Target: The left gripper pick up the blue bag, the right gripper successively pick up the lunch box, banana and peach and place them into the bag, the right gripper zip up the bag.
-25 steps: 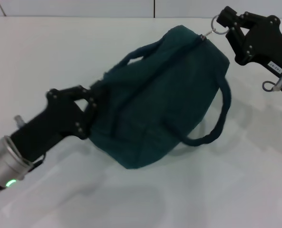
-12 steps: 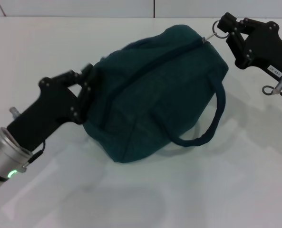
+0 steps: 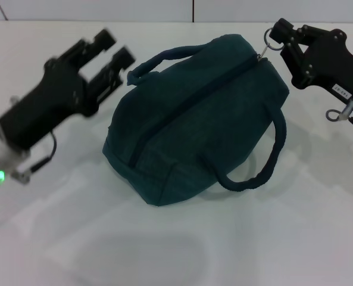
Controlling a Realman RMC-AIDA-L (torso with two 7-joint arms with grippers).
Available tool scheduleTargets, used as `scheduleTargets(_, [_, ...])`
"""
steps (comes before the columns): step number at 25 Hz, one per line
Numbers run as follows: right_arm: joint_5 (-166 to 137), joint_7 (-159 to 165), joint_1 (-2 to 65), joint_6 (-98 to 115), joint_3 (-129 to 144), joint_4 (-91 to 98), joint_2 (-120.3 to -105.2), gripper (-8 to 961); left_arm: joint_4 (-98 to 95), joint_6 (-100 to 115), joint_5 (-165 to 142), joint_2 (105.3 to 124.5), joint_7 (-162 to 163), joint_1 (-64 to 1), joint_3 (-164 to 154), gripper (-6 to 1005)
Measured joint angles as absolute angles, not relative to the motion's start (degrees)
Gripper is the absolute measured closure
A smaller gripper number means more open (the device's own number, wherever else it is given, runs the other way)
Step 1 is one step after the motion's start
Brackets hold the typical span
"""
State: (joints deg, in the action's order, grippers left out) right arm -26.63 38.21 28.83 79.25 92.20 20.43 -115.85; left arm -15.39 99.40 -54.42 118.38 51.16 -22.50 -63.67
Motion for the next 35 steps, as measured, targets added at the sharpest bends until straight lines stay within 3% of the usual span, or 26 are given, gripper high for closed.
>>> scheduleTargets(4, [-26.6,38.2,29.0,79.3,92.2,20.1,-115.83,934,-22.6,93.7,-59.8,116.01,68.2,-26.7,-63.6,374])
scheduleTargets(9, [-26.7,38.1,29.0,79.3,92.3,20.0,-115.9,933,-27.0,85.9,-69.5,114.71,81.5,-33.8,-63.5,329])
scheduleTargets(15, [-26.7,38.1,29.0,79.3,92.4,20.0,-115.93,933,-30.8,79.3,-83.1,116.59,92.3,-39.4,-63.7,276])
scheduleTargets(18, [-26.7,38.2,29.0,79.3,92.4,20.0,-115.93,933,-33.0,76.8,-86.3,117.9,94.4,-39.8,-63.5,272])
scheduleTargets(26, [-26.7,38.2,28.8,79.3,92.4,20.0,-115.92,933,-34.3,76.2,-88.2,118.76,94.0,-39.4,-63.7,282])
scheduleTargets(29, [-26.7,38.1,28.9,79.3,92.4,19.8,-115.92,933,-34.4,76.2,-88.6,119.15,93.9,-39.4,-63.6,453])
scheduleTargets(35, [-26.7,38.1,28.9,79.3,92.3,19.3,-115.92,934,-34.0,76.2,-87.8,119.34,91.4,-39.0,-63.2,672])
